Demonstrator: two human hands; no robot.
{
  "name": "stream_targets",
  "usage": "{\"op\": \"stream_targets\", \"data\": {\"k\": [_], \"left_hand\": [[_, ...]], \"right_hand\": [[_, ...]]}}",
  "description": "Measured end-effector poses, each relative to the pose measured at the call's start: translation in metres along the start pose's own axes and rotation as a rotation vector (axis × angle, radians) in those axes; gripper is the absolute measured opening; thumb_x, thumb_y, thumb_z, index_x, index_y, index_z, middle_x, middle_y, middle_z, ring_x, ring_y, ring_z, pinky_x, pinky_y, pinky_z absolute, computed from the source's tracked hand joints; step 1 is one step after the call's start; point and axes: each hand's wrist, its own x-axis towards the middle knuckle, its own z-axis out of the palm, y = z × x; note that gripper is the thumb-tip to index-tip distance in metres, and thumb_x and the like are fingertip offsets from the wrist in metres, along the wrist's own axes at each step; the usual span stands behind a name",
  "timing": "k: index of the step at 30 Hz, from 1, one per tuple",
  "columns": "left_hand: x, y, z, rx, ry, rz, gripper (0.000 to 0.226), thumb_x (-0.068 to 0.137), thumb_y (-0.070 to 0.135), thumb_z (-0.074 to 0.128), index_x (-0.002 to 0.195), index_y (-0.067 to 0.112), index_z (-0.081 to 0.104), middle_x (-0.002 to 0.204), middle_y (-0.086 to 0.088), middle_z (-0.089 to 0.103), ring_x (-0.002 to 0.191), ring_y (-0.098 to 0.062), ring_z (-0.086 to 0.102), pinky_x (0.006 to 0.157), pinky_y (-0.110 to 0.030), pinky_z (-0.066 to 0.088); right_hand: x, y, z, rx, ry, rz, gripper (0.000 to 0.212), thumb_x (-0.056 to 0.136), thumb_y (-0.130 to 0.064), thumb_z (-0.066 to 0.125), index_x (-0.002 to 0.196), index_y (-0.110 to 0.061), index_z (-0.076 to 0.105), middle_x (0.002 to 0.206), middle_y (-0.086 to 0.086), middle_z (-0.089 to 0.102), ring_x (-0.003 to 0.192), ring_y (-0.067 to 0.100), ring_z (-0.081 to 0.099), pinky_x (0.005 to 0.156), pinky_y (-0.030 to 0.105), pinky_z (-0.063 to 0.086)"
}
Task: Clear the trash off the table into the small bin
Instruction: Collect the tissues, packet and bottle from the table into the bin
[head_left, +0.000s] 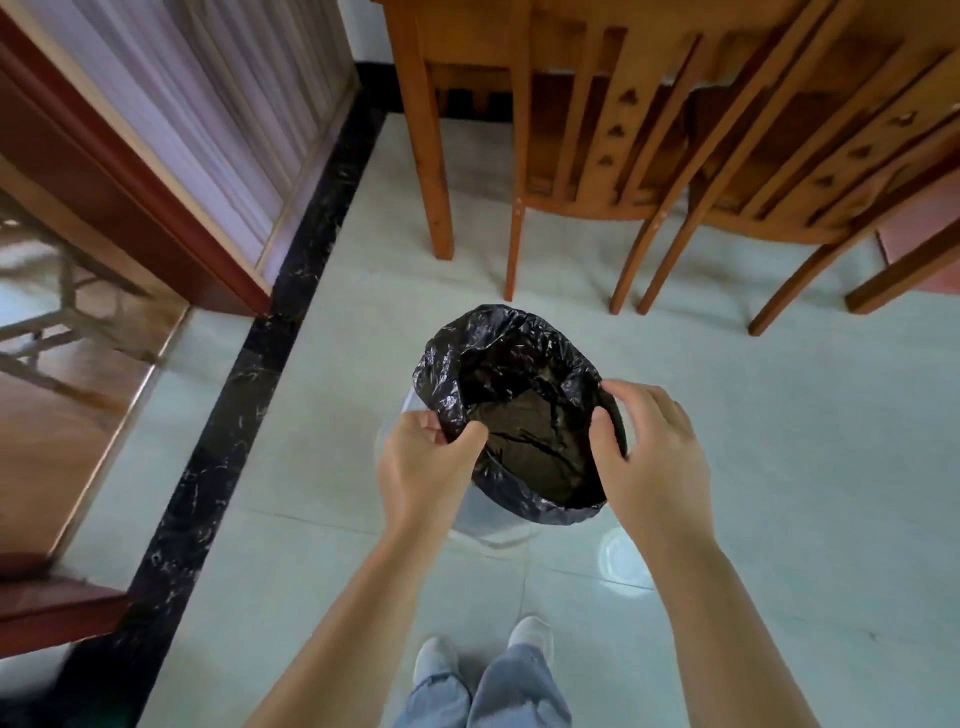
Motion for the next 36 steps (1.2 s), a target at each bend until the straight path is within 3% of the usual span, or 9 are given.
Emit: {"op": "stream_targets", "data": {"k": [3,8,14,20,23,25,31,34,36], "left_hand": [[-0.011,0.031,-0.029,-0.017,0.058,0.034,0.036,0.063,0.026,0.067,0.055,0.02,0.032,0.044,0.011,0.027,0.041,-0.009,0.025,0.041,-0.02,0.021],[-0.03,0.08,-0.07,-0.107,0.115,0.023,0.035,0.066,0.027,0.067,0.059,0.018,0.034,0.053,0.006,0.031,0.052,-0.015,0.028,0.052,-0.033,0.023],[-0.049,0.109,-0.095,-0.214,0.149,0.025,0.035,0.062,0.026,0.065,0.056,0.017,0.032,0.044,0.011,0.025,0.047,-0.011,0.022,0.053,-0.032,0.022],[-0.035,0.128,-0.111,-0.308,0.12,-0.074,0.027,0.054,0.034,0.061,0.061,0.011,0.047,0.058,-0.004,0.035,0.058,-0.016,0.032,0.06,-0.032,0.027],[-0.012,0.134,-0.122,-0.378,0.098,-0.105,0.051,0.05,0.042,0.063,0.072,-0.003,0.053,0.063,-0.009,0.049,0.063,-0.02,0.045,0.064,-0.035,0.039],[0.007,0.141,-0.129,-0.432,0.119,-0.13,0.054,0.048,0.043,0.065,0.079,0.0,0.06,0.071,-0.012,0.06,0.069,-0.024,0.055,0.073,-0.041,0.049],[0.074,0.161,-0.15,-0.51,0.204,-0.078,0.046,0.054,0.036,0.068,0.078,-0.002,0.059,0.071,-0.011,0.058,0.068,-0.023,0.053,0.075,-0.045,0.052],[0.124,0.17,-0.166,-0.474,0.264,-0.036,0.038,0.062,0.032,0.071,0.076,0.0,0.057,0.064,-0.006,0.053,0.06,-0.018,0.048,0.061,-0.035,0.044],[0.163,0.177,-0.18,-0.466,0.289,-0.012,0.03,0.065,0.029,0.071,0.071,0.003,0.056,0.061,-0.003,0.049,0.058,-0.017,0.044,0.06,-0.034,0.041]], "right_hand": [[0.001,-0.024,-0.032,-0.003,-0.007,-0.05,0.03,0.087,-0.019,0.052,0.115,-0.011,0.056,0.115,0.008,0.062,0.105,0.026,0.053,0.087,0.038,0.046],[-0.002,-0.046,-0.076,0.02,-0.043,-0.07,0.032,0.087,-0.023,0.051,0.117,-0.013,0.053,0.12,0.008,0.057,0.111,0.025,0.05,0.091,0.04,0.044],[-0.005,-0.055,-0.116,0.103,-0.02,-0.028,0.031,0.087,-0.026,0.052,0.116,-0.017,0.054,0.121,0.003,0.055,0.113,0.02,0.048,0.091,0.028,0.038],[0.014,-0.065,-0.137,0.045,-0.058,-0.079,0.031,0.087,-0.026,0.052,0.117,-0.018,0.053,0.121,0.0,0.055,0.113,0.018,0.047,0.088,0.024,0.034],[0.033,-0.074,-0.139,0.031,-0.061,-0.097,0.03,0.087,-0.028,0.051,0.117,-0.02,0.053,0.12,-0.002,0.056,0.112,0.016,0.048,0.087,0.023,0.034],[0.048,-0.084,-0.135,0.029,-0.065,-0.101,0.03,0.088,-0.028,0.05,0.117,-0.02,0.053,0.119,-0.002,0.056,0.112,0.016,0.048,0.087,0.023,0.035],[0.108,-0.135,-0.103,0.006,-0.095,-0.168,0.03,0.088,-0.027,0.05,0.117,-0.019,0.053,0.113,-0.002,0.056,0.106,0.016,0.051,0.084,0.024,0.037],[0.146,-0.173,-0.076,-0.004,-0.092,-0.198,0.031,0.088,-0.027,0.05,0.119,-0.019,0.052,0.116,-0.003,0.056,0.101,0.017,0.053,0.083,0.026,0.039],[0.172,-0.201,-0.054,-0.005,-0.081,-0.213,0.03,0.088,-0.027,0.049,0.118,-0.021,0.052,0.118,-0.005,0.055,0.105,0.014,0.051,0.083,0.023,0.036]]}}
